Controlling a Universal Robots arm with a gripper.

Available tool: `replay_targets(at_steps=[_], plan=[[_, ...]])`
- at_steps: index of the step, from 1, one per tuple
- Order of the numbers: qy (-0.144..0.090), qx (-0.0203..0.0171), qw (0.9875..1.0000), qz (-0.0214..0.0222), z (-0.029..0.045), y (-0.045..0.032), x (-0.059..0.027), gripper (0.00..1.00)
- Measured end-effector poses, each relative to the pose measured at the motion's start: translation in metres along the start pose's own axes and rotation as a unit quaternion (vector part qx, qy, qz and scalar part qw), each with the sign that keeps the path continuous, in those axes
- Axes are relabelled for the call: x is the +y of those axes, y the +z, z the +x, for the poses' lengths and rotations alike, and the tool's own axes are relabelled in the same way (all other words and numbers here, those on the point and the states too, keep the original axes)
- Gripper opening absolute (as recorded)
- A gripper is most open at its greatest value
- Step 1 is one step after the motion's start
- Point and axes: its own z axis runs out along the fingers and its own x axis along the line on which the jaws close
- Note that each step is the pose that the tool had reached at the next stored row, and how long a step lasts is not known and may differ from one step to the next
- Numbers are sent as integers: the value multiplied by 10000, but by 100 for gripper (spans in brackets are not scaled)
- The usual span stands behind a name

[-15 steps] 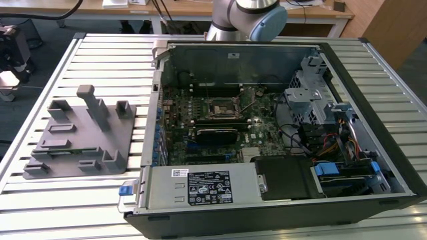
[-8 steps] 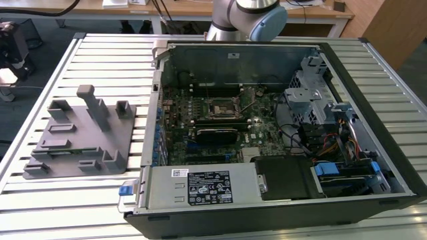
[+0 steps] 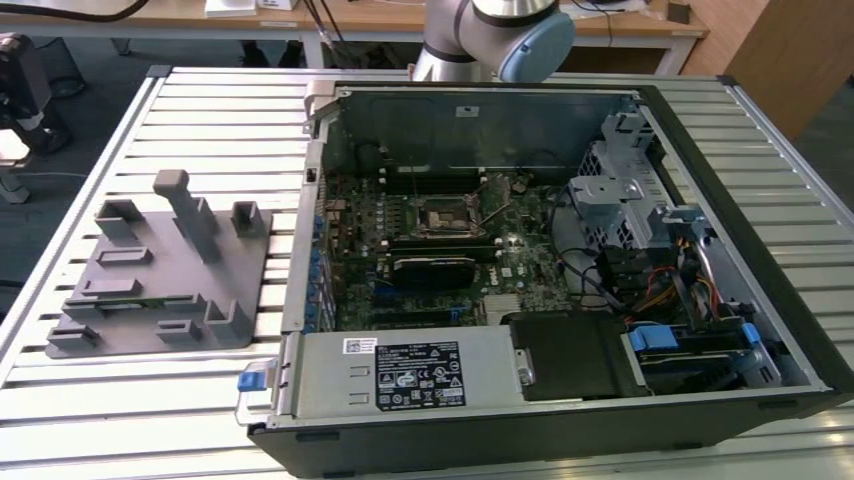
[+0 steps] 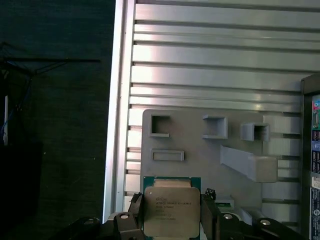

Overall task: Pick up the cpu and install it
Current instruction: 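Pick up the cpu and move it towards the insertion slot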

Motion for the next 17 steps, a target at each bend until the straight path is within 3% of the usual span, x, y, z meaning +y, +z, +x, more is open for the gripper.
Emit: replay_targets(at_steps=[17], plan=[[0, -1, 10000, 0, 1, -188, 14, 54]])
